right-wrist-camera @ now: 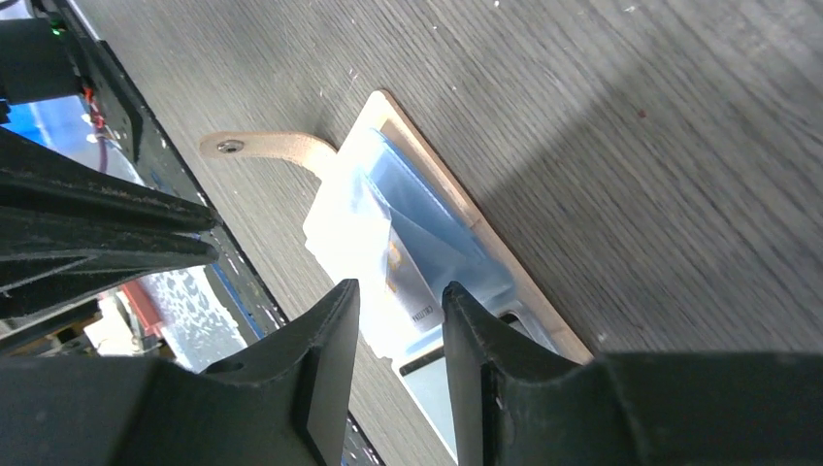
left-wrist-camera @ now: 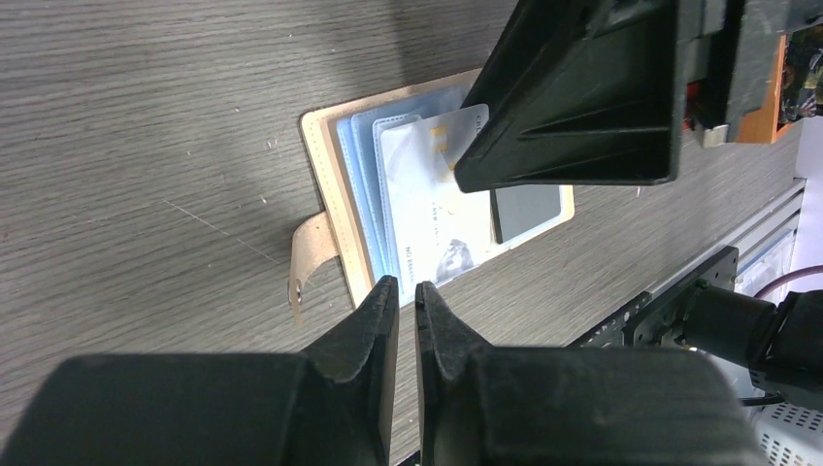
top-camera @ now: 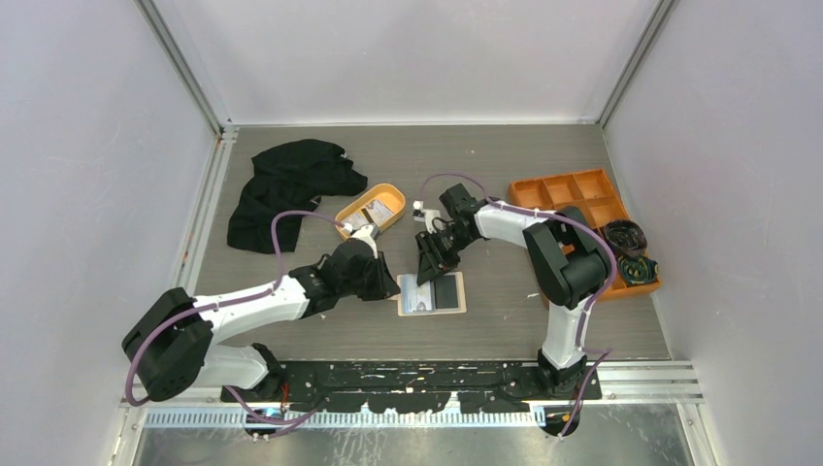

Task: Put the credit cards into the card holder
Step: Insert the credit card into the card holder.

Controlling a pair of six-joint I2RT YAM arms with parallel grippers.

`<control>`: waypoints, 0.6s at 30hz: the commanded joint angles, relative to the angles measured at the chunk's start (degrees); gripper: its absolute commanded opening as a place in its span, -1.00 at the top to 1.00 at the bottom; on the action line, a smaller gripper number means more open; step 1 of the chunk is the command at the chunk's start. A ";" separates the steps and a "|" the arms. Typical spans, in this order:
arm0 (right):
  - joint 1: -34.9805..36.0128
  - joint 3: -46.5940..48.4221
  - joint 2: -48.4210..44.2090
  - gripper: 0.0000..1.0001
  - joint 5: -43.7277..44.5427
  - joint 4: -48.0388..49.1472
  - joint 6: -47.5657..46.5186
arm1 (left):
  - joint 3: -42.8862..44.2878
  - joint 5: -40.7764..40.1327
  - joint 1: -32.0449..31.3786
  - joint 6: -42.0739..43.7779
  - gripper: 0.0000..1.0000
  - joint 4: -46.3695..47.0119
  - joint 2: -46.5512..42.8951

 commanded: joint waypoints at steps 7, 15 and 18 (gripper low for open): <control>3.63 4.66 -4.18 0.07 7.13 -6.19 -6.83 | -0.69 1.02 -0.12 -0.32 0.74 1.63 -0.56; 4.05 6.42 -5.21 -0.08 8.15 -9.19 -10.78 | -2.65 2.04 -0.11 -0.51 0.72 6.23 -1.62; 4.08 7.50 -5.65 -0.19 8.77 -10.81 -12.97 | -3.64 2.05 -0.14 -0.13 0.70 7.70 -2.56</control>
